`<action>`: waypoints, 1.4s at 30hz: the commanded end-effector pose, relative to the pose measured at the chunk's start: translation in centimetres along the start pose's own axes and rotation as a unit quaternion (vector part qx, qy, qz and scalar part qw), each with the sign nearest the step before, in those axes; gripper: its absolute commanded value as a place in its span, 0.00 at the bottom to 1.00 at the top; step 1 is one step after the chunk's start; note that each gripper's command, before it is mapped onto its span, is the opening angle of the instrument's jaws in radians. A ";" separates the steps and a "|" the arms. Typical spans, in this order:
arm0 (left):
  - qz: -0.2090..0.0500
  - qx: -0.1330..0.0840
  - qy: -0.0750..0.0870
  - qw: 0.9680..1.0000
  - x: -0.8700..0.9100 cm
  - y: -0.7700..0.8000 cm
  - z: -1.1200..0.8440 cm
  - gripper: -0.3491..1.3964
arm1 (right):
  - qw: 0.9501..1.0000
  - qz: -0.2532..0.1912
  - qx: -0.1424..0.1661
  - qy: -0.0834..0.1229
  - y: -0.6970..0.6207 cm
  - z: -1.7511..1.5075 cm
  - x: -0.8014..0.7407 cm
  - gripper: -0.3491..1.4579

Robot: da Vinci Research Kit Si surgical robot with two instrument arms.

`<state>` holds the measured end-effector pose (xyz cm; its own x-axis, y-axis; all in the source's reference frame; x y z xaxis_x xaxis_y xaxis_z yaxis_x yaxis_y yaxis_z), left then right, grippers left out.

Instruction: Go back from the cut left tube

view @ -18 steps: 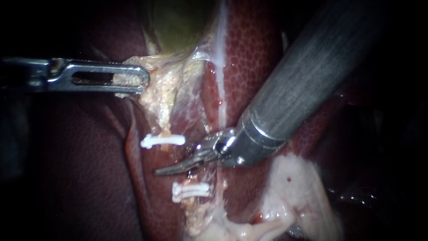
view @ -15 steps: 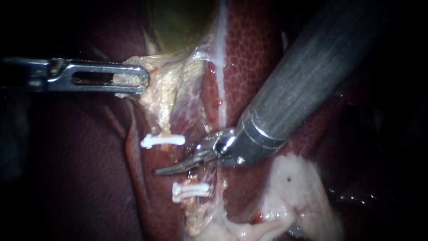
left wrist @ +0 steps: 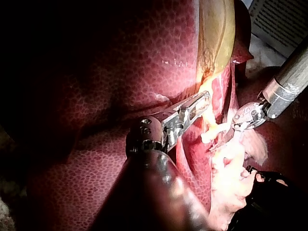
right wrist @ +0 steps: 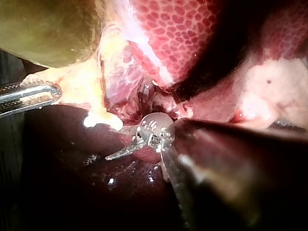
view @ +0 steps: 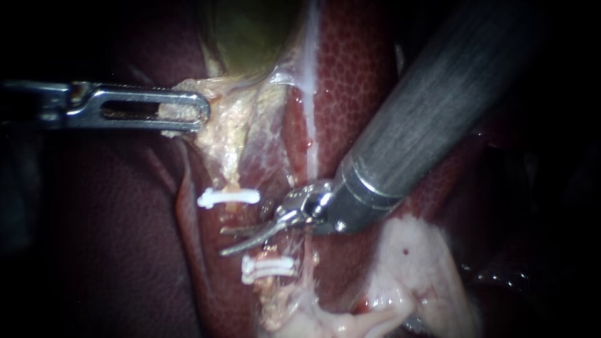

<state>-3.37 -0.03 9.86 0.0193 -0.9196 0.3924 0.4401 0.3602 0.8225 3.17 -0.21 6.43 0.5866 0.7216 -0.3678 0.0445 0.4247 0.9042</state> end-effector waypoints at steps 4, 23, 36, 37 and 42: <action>0.000 0.000 0.000 1.000 0.00 0.00 0.00 0.00 | 1.000 -0.009 0.001 0.002 -0.01 0.00 0.00 0.78; 0.000 0.000 0.000 1.000 0.00 0.00 -0.02 0.00 | 0.989 -0.143 -0.039 0.014 -0.10 -0.30 -0.24 0.95; 0.000 0.001 0.000 1.000 0.00 0.01 -0.02 0.00 | 0.970 -0.197 -0.118 0.083 -0.30 -1.23 -0.33 0.98; 0.000 0.001 0.000 1.000 0.00 0.01 -0.02 0.00 | 0.968 -0.201 -0.121 0.087 -0.32 -1.31 -0.32 0.98; 0.000 0.001 0.000 1.000 0.00 0.02 -0.01 0.00 | 0.963 -0.210 -0.143 0.094 -0.47 -1.75 -0.22 0.98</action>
<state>-3.35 -0.02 9.87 0.0202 -0.9193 0.3930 0.4389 0.3613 0.8227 1.57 0.42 5.65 0.4092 0.5221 -0.7483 0.0006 0.8200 0.5724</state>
